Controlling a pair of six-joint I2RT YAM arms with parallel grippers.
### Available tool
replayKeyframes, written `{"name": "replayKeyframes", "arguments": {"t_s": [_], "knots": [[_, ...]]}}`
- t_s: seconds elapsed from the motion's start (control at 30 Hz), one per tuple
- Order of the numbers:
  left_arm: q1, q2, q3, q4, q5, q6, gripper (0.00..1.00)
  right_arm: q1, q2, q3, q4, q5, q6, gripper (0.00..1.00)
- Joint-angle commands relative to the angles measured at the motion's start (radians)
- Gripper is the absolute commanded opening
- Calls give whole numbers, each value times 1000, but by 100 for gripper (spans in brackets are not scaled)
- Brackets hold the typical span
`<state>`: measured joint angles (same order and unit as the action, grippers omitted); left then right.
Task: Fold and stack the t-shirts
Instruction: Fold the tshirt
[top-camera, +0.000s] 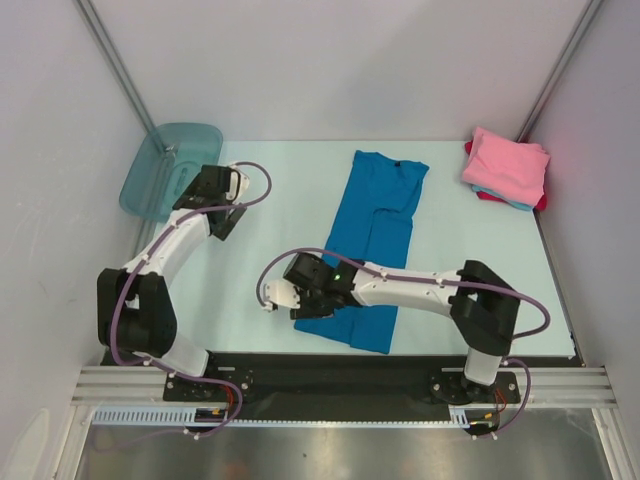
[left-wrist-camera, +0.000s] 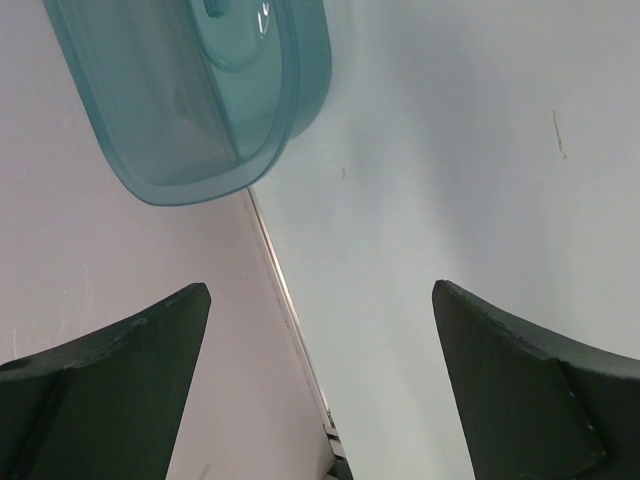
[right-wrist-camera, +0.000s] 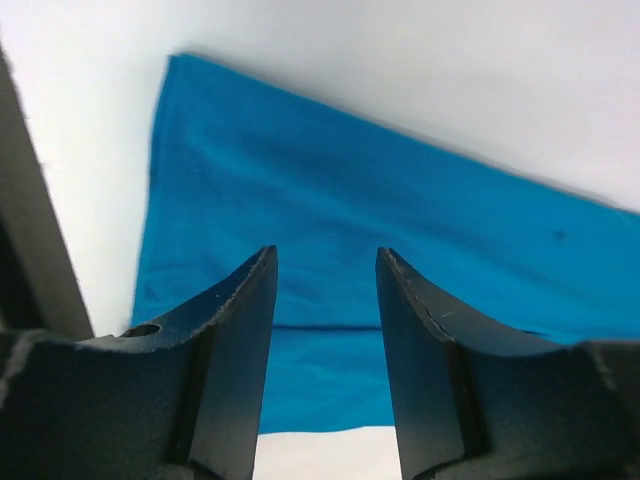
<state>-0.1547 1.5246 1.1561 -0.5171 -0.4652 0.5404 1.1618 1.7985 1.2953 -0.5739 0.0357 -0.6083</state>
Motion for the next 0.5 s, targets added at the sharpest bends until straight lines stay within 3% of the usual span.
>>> {"name": "replayKeyframes", "arguments": {"t_s": [0.0, 0.33, 0.47], "knots": [[10, -50, -28, 25, -6, -3, 100, -25, -86, -8, 46, 59, -28, 50], [10, -96, -44, 28, 71, -10, 100, -66, -139, -160, -40, 70, -36, 43], [10, -95, -41, 28, 88, -14, 100, -82, -148, -133, -144, 20, -19, 47]]}}
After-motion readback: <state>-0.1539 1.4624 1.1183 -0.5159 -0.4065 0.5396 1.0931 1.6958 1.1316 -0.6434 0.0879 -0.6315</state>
